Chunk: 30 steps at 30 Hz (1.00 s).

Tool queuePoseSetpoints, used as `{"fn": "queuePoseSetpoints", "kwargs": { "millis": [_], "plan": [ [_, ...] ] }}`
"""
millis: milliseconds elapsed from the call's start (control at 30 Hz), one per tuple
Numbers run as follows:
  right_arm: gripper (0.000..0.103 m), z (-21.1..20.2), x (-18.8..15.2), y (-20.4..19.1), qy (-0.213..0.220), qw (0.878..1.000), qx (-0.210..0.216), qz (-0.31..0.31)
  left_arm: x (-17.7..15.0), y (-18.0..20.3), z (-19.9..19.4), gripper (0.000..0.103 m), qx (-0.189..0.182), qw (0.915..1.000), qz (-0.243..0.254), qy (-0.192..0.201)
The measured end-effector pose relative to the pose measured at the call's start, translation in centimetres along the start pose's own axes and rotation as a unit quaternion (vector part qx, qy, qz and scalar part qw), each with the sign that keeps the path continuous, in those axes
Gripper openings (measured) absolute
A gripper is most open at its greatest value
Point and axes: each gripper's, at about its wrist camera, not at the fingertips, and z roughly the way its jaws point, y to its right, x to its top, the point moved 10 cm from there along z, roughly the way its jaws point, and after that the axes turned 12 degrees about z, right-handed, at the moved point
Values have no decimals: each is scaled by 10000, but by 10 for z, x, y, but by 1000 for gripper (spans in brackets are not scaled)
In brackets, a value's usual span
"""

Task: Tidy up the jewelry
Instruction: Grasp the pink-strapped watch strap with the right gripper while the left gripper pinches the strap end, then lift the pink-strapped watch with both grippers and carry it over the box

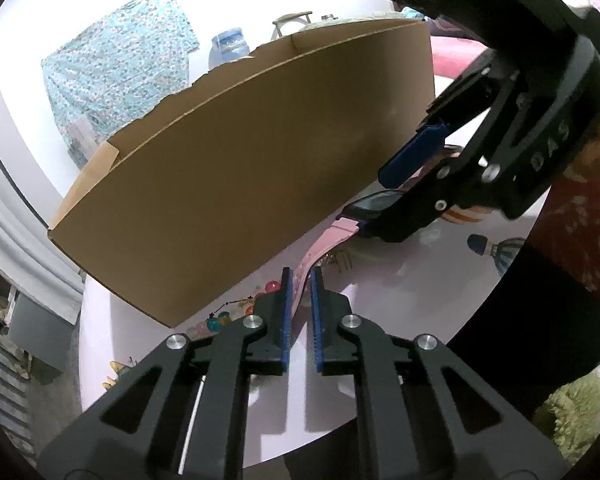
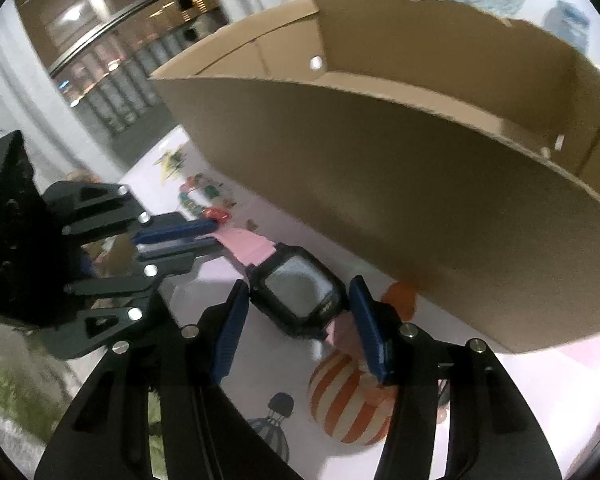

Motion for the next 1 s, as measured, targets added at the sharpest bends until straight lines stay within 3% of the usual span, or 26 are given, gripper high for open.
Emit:
{"fn": "queuePoseSetpoints", "kwargs": {
  "millis": [133, 267, 400, 567, 1000],
  "plan": [
    [60, -10, -3, 1, 223, 9994, -279, 7, 4, -7, -1, 6, 30, 10000, -86, 22],
    [60, -17, -10, 1, 412, 9946, -853, -421, 7, -9, -1, 5, 29, 9999, -118, 47],
    [60, -20, -13, 1, 537, 9796, -1608, -1081, 9, -11, 0, 5, 30, 9999, -114, 50],
    [37, -9, -20, 6, 425, 9569, -2325, -1687, 12, -14, 2, 4, 26, 9998, -178, 67],
    [18, 2, -17, 5, 499, 9373, -2768, -2059, 11, -13, 1, 4, 0, 9998, -192, 102]
  ]
}}
